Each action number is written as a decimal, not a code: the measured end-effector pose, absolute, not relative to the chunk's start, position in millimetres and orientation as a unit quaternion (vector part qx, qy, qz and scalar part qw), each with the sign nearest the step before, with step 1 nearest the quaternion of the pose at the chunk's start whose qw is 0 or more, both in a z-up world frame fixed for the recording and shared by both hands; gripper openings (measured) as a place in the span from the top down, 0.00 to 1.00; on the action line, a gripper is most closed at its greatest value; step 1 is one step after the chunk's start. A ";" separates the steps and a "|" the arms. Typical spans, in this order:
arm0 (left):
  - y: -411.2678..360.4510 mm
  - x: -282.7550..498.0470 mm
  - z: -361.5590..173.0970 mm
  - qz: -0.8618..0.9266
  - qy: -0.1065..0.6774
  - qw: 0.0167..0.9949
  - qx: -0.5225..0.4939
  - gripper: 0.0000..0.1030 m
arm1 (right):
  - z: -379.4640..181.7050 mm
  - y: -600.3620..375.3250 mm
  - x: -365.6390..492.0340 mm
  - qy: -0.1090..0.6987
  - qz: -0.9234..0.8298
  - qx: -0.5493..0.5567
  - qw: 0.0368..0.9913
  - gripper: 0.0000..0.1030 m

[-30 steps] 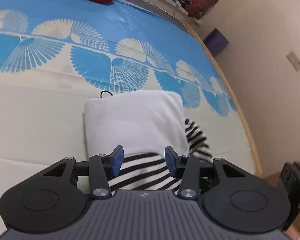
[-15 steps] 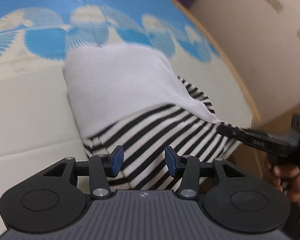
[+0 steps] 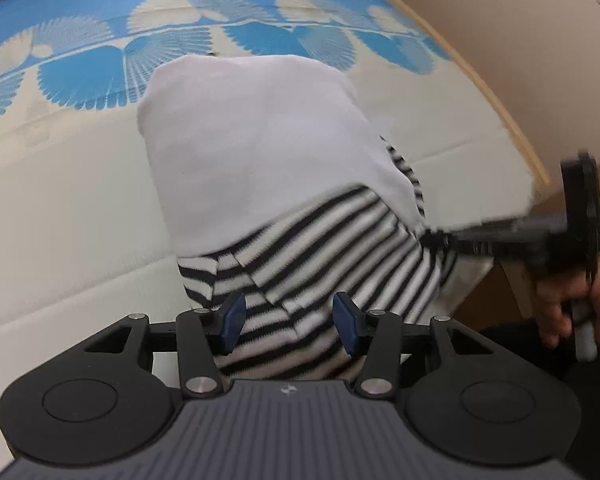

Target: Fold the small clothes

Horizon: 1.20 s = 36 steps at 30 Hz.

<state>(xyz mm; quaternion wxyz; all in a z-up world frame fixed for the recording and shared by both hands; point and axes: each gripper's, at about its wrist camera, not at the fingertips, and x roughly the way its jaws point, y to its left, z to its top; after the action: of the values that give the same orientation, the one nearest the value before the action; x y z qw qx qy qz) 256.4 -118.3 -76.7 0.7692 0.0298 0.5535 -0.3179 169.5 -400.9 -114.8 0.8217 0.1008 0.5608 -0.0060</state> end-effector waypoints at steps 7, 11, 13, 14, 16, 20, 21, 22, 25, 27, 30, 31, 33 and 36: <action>-125.2 252.8 -113.1 -0.302 0.594 0.736 0.119 0.49 | -71.3 -428.9 147.4 0.436 -0.023 0.186 0.880 0.76; -105.6 265.5 -87.0 -0.294 0.570 0.765 0.062 0.47 | -62.3 -418.6 159.7 0.395 0.014 0.207 0.895 0.54; -87.2 276.2 -78.0 -0.282 0.559 0.780 0.007 0.40 | -66.2 -409.5 174.6 0.413 0.021 0.199 0.889 0.48; -76.7 283.9 -76.8 -0.262 0.556 0.788 -0.025 0.36 | -72.0 -406.2 182.2 0.426 0.020 0.193 0.884 0.48; -63.1 297.8 -79.3 -0.208 0.557 0.801 -0.069 0.35 | -81.5 -402.8 198.3 0.453 0.019 0.191 0.871 0.48; -41.7 318.3 -93.9 -0.153 0.573 0.786 -0.173 0.35 | -98.2 -394.1 221.8 0.488 0.011 0.183 0.854 0.87; -40.6 321.6 -94.8 -0.150 0.574 0.782 -0.193 0.33 | -98.4 -393.7 222.8 0.486 0.017 0.183 0.855 1.00; -38.8 324.4 -96.1 -0.147 0.572 0.778 -0.214 0.26 | -94.3 -392.5 221.9 0.477 0.028 0.185 0.859 0.99; -35.7 333.2 -100.2 -0.132 0.562 0.778 -0.248 0.21 | -76.5 -396.8 211.6 0.426 0.023 0.173 0.888 1.00; -37.3 336.9 -109.3 -0.124 0.565 0.770 -0.270 0.17 | -79.8 -413.8 209.8 0.431 -0.012 0.196 0.881 1.00; -51.4 344.3 -123.4 -0.120 0.570 0.758 -0.294 0.14 | -93.7 -424.0 209.5 0.471 -0.026 0.194 0.860 1.00; -54.7 346.9 -129.2 -0.116 0.572 0.757 -0.295 0.13 | -96.6 -421.2 209.8 0.482 -0.026 0.180 0.857 1.00; -59.1 347.5 -138.7 -0.115 0.570 0.756 -0.301 0.13 | -100.8 -417.5 210.9 0.491 -0.028 0.162 0.855 0.99; -59.3 349.7 -149.0 -0.110 0.569 0.751 -0.316 0.13 | -102.5 -419.9 211.9 0.497 -0.042 0.168 0.850 0.91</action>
<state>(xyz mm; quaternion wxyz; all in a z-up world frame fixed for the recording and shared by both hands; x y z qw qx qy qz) 349.7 -59.3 -149.0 0.7515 -0.3159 0.5688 -0.1095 211.9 -419.9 -102.5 0.8502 0.1678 0.4973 -0.0416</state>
